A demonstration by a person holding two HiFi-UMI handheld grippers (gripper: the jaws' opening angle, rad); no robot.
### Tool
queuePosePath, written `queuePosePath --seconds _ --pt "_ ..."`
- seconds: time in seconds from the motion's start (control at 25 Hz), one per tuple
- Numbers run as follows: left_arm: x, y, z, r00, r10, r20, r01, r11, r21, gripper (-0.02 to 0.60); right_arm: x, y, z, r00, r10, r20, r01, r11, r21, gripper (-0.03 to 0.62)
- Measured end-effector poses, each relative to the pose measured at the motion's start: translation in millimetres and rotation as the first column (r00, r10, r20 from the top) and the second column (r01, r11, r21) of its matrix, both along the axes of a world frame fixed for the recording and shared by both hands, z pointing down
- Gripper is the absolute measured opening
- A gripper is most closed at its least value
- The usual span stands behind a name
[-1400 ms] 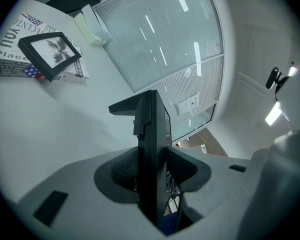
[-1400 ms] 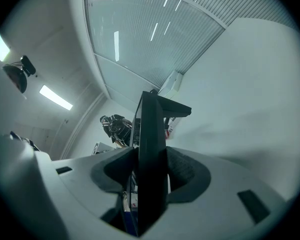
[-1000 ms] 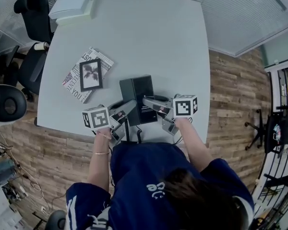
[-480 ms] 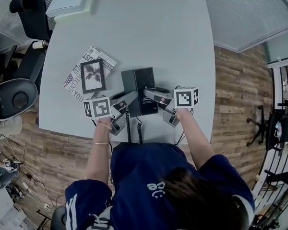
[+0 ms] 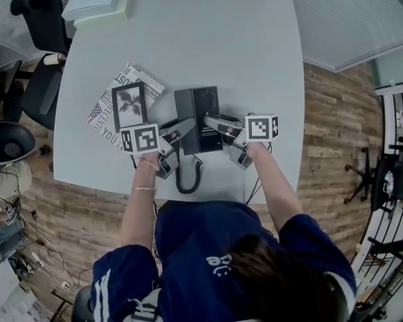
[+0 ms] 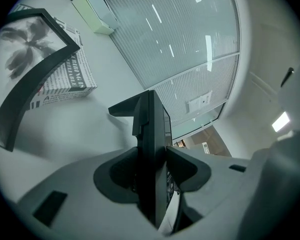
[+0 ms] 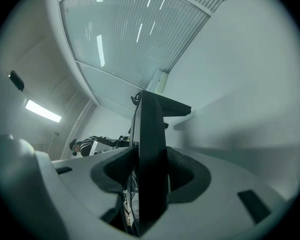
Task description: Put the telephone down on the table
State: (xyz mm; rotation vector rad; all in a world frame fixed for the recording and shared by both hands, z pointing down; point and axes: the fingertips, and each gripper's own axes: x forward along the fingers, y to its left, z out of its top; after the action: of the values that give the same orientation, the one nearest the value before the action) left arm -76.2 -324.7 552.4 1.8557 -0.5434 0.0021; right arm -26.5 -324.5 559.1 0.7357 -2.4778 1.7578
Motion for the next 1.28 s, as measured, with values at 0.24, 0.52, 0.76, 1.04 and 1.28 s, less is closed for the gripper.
queuePosePath --seconds 0.24,0.52,0.76,1.04,1.28 --pt "1 -9 11 1.000 0.002 0.012 -0.002 1.000 -0.008 0.173 0 -9 10 1.000 -0.003 0.008 0.003 1.000 -0.010 0.210" --pt "-3 -20 20 0.999 -0.008 0.031 0.008 1.000 0.009 0.173 -2 -21 21 1.000 0.004 0.014 -0.004 1.000 0.003 0.210" --pt "-4 -24 22 0.999 0.001 0.039 -0.002 1.000 0.022 0.173 -4 -25 23 1.000 0.010 0.015 -0.010 1.000 0.012 0.210" --pt "-3 -22 25 0.999 0.000 0.050 -0.002 0.999 0.032 0.173 -4 -23 26 0.999 0.032 -0.032 -0.032 0.999 0.001 0.218" --pt "-2 -18 29 0.997 0.024 0.080 -0.027 0.999 0.043 0.173 -4 -20 31 0.996 0.057 -0.073 -0.059 0.998 -0.037 0.236"
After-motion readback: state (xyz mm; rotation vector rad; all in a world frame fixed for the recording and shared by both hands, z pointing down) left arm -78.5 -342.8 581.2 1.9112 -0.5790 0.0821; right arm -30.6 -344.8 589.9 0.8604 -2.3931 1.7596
